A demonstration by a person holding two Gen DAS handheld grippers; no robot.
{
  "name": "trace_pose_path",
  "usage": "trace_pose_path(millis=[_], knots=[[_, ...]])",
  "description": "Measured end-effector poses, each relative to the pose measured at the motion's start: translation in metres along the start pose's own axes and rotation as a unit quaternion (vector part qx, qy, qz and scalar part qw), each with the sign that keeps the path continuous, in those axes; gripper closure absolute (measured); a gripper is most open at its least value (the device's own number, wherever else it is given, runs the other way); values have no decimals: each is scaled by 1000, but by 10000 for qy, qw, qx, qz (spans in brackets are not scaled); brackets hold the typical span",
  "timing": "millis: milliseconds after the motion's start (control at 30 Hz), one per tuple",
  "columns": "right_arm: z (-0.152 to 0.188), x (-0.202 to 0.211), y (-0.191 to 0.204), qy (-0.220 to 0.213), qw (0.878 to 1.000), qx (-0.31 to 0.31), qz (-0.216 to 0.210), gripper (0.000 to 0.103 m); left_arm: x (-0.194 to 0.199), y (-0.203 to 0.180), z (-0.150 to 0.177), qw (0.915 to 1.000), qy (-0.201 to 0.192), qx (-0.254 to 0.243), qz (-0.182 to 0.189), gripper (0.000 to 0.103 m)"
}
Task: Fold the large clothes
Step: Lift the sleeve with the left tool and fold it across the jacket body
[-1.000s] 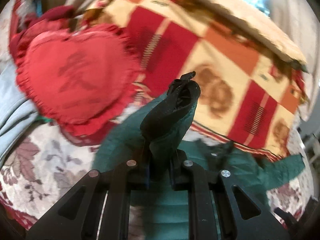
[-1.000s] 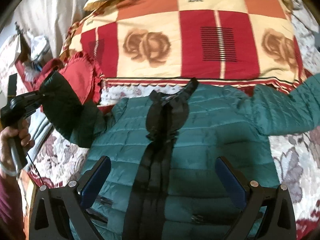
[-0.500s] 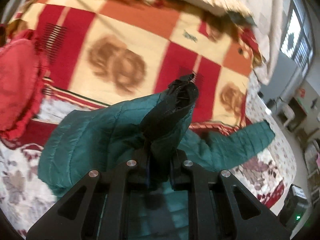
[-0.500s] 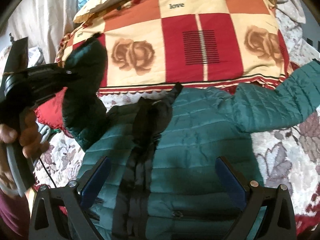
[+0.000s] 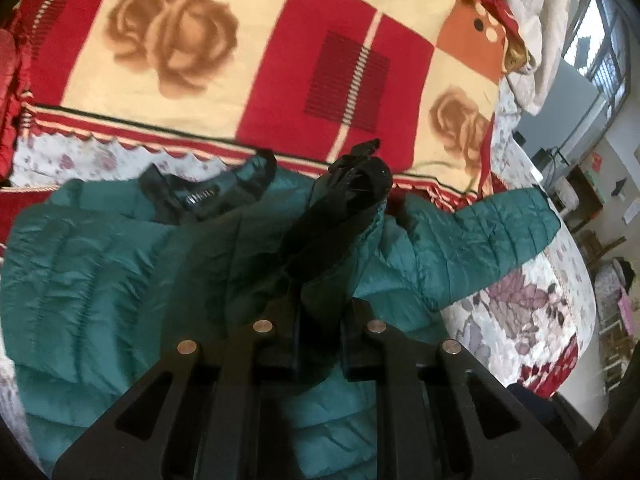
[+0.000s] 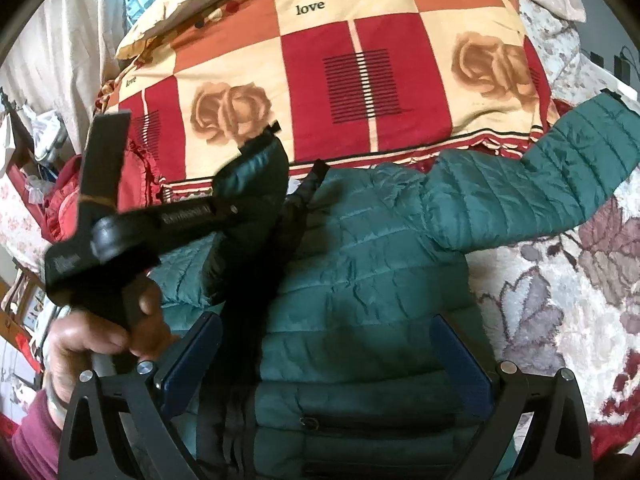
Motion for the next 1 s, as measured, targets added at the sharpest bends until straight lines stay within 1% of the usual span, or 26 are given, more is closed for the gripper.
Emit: trace_pose_path(millis=[100, 133, 200, 300, 367, 500, 667, 700, 767, 867, 1000], knots=[[2, -1, -5, 48, 9999, -121, -12, 0, -8, 3, 3, 9995, 152, 180, 232, 87], [2, -2, -6, 64, 9998, -160, -25, 0, -11, 5, 4, 9991, 217, 228, 291, 83], [3, -3, -6, 86, 9997, -201, -54, 0, -14, 6, 5, 9990, 273, 200, 280, 80], [3, -4, -3, 106, 9998, -175, -81, 0, -16, 6, 10, 9994, 297, 19, 199, 74], [2, -4, -1, 117, 9998, -134, -77, 0, -17, 7, 12, 9993, 327, 20, 198, 66], [2, -4, 0, 131, 9998, -122, -70, 0, -15, 10, 11, 9993, 316, 78, 205, 63], [4, -5, -1, 183, 9997, -151, -71, 0, -11, 13, 12, 9990, 351, 146, 256, 53], [4, -5, 0, 187, 9997, -153, -70, 0, -10, 12, 13, 9988, 363, 134, 294, 52], [4, -5, 0, 189, 9997, -146, -63, 0, -7, 11, 14, 9988, 352, 98, 329, 46], [3, -4, 1, 188, 9997, -119, -57, 0, -1, 11, 12, 9990, 302, 92, 317, 46], [0, -10, 3, 216, 9997, -86, -60, 0, 13, 23, 6, 9987, 268, 242, 366, 46]])
Point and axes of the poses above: each gripper's, at about its wrist camera, not at the fingertips, and x roughly against the way its jaws point, y to its left, z to its underside, the point moved 6 cm from there along -x, roughly the way its jaws point, and after that the axes turned 15 degrees about x, right-handed, at the moved point
